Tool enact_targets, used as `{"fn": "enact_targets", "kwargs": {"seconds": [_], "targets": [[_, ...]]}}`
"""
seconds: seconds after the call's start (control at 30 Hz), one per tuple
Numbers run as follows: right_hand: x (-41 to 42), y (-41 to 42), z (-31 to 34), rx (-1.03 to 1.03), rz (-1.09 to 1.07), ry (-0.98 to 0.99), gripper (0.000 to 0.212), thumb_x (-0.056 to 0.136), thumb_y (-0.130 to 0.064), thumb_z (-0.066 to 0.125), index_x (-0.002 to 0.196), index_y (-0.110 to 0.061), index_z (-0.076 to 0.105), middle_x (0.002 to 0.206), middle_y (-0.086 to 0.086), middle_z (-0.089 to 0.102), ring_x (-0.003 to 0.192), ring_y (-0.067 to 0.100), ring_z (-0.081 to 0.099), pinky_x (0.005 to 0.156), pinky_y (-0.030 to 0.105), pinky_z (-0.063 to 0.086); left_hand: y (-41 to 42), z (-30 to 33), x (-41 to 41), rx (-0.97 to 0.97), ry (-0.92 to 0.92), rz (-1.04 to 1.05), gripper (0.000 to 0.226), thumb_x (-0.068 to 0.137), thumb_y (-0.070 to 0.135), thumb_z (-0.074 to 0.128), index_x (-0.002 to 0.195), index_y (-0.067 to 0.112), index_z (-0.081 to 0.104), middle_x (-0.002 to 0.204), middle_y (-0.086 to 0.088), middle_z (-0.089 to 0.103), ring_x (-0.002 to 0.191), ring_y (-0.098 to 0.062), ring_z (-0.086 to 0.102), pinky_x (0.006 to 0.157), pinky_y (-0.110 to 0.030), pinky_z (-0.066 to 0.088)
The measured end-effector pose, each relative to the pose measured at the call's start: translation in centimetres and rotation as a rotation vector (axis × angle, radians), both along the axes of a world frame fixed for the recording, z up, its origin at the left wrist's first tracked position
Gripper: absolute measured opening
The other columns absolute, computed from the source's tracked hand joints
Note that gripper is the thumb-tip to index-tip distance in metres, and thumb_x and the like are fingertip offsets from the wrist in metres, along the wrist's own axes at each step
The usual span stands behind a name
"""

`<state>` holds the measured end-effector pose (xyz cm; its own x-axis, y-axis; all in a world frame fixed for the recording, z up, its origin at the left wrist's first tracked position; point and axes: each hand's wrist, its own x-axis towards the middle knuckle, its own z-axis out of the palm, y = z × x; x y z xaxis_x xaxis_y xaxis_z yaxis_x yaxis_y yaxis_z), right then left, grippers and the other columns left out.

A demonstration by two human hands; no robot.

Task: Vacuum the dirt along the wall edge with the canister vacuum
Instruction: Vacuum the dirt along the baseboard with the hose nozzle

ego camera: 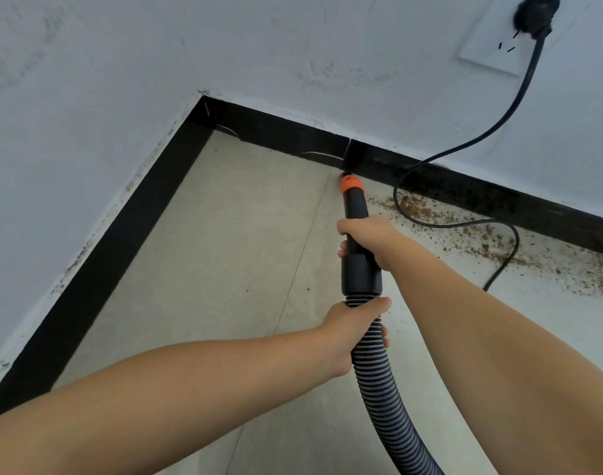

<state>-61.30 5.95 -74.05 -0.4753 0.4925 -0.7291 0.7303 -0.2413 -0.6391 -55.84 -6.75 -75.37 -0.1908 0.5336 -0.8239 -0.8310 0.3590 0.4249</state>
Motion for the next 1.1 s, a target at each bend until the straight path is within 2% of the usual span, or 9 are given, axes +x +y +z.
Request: {"fn": "enact_targets", "kwargs": {"seconds": [0.13, 0.37, 0.53, 0.63, 0.7, 0.83, 0.93, 1.03, 1.1], "targets": [[0.5, -1.3, 0.1, -0.061, 0.052, 0.013, 0.017, 0.083, -0.007, 0.06, 0.096, -0.004, 0.049, 0.063, 0.01, 0.06, 0.041, 0.017, 0.061, 0.045, 0.023, 0.052, -1.1, -0.1, 0.8, -0.033, 0.03, 0.009, 0.018, 0.088, 0.025, 0.068, 0.088, 0.011, 0.057, 0.062, -0.004, 0.061, 0.051, -0.016, 0.06, 0.054, -0.024, 0.053], [5.5, -0.3, 0.5, -0.046, -0.154, 0.0, 0.011, 0.085, -0.005, 0.058, 0.086, -0.007, 0.047, 0.063, 0.011, 0.058, 0.044, 0.019, 0.059, 0.049, 0.027, 0.053, -0.9, 1.1, 3.7, -0.025, 0.032, -0.118, 0.018, 0.089, 0.023, 0.066, 0.087, 0.01, 0.054, 0.06, -0.004, 0.061, 0.051, -0.017, 0.059, 0.055, -0.026, 0.052], [8.0, -0.8, 1.4, -0.112, -0.095, 0.005, 0.017, 0.083, -0.007, 0.061, 0.096, -0.006, 0.049, 0.061, 0.009, 0.061, 0.042, 0.018, 0.062, 0.045, 0.025, 0.053, -1.6, 2.3, 6.2, -0.024, 0.022, -0.137, 0.017, 0.087, 0.021, 0.066, 0.089, 0.009, 0.054, 0.06, -0.004, 0.061, 0.051, -0.017, 0.06, 0.054, -0.026, 0.053], [10.1, -1.7, 1.8, -0.169, -0.038, -0.006, 0.018, 0.081, -0.009, 0.062, 0.095, -0.007, 0.05, 0.055, 0.007, 0.062, 0.047, 0.019, 0.063, 0.055, 0.029, 0.055, -2.5, 2.9, 8.4, -0.028, 0.013, -0.176, 0.017, 0.087, 0.02, 0.067, 0.088, 0.009, 0.054, 0.063, -0.006, 0.061, 0.054, -0.019, 0.06, 0.055, -0.027, 0.053], [11.8, -1.7, 1.8, -0.179, -0.086, -0.004, 0.017, 0.082, -0.009, 0.062, 0.094, -0.007, 0.05, 0.053, 0.006, 0.061, 0.047, 0.019, 0.062, 0.059, 0.031, 0.055, -2.7, 3.1, 9.4, -0.028, 0.018, -0.223, 0.018, 0.087, 0.021, 0.066, 0.089, 0.009, 0.053, 0.065, -0.006, 0.06, 0.054, -0.018, 0.06, 0.054, -0.026, 0.052], [15.3, -1.0, 1.9, -0.156, -0.258, -0.006, 0.014, 0.084, -0.008, 0.06, 0.094, -0.006, 0.05, 0.05, 0.006, 0.06, 0.043, 0.017, 0.061, 0.054, 0.029, 0.053, -2.4, 3.8, 10.8, -0.007, 0.023, -0.315, 0.017, 0.087, 0.019, 0.065, 0.091, 0.009, 0.052, 0.066, -0.006, 0.058, 0.05, -0.016, 0.058, 0.047, -0.021, 0.051], [16.8, -0.7, 2.2, -0.157, -0.34, 0.006, 0.013, 0.084, -0.007, 0.06, 0.093, -0.006, 0.05, 0.05, 0.006, 0.059, 0.043, 0.018, 0.06, 0.05, 0.027, 0.052, -2.0, 3.8, 11.5, -0.002, 0.034, -0.334, 0.017, 0.087, 0.02, 0.065, 0.091, 0.009, 0.052, 0.067, -0.006, 0.058, 0.051, -0.016, 0.058, 0.047, -0.021, 0.051], [16.4, -1.3, 2.2, -0.122, -0.295, -0.005, 0.013, 0.084, -0.007, 0.06, 0.092, -0.005, 0.05, 0.055, 0.008, 0.06, 0.046, 0.019, 0.06, 0.053, 0.029, 0.053, -2.3, 3.5, 12.0, -0.009, 0.017, -0.303, 0.018, 0.087, 0.02, 0.066, 0.091, 0.009, 0.052, 0.066, -0.006, 0.059, 0.053, -0.018, 0.059, 0.055, -0.025, 0.053], [15.3, -2.3, 2.1, -0.118, -0.216, -0.005, 0.012, 0.083, -0.007, 0.06, 0.091, -0.004, 0.05, 0.056, 0.008, 0.06, 0.043, 0.018, 0.06, 0.049, 0.026, 0.052, -3.0, 3.1, 11.9, -0.035, 0.012, -0.268, 0.018, 0.087, 0.02, 0.066, 0.089, 0.009, 0.051, 0.063, -0.006, 0.059, 0.052, -0.018, 0.059, 0.057, -0.026, 0.053]]}}
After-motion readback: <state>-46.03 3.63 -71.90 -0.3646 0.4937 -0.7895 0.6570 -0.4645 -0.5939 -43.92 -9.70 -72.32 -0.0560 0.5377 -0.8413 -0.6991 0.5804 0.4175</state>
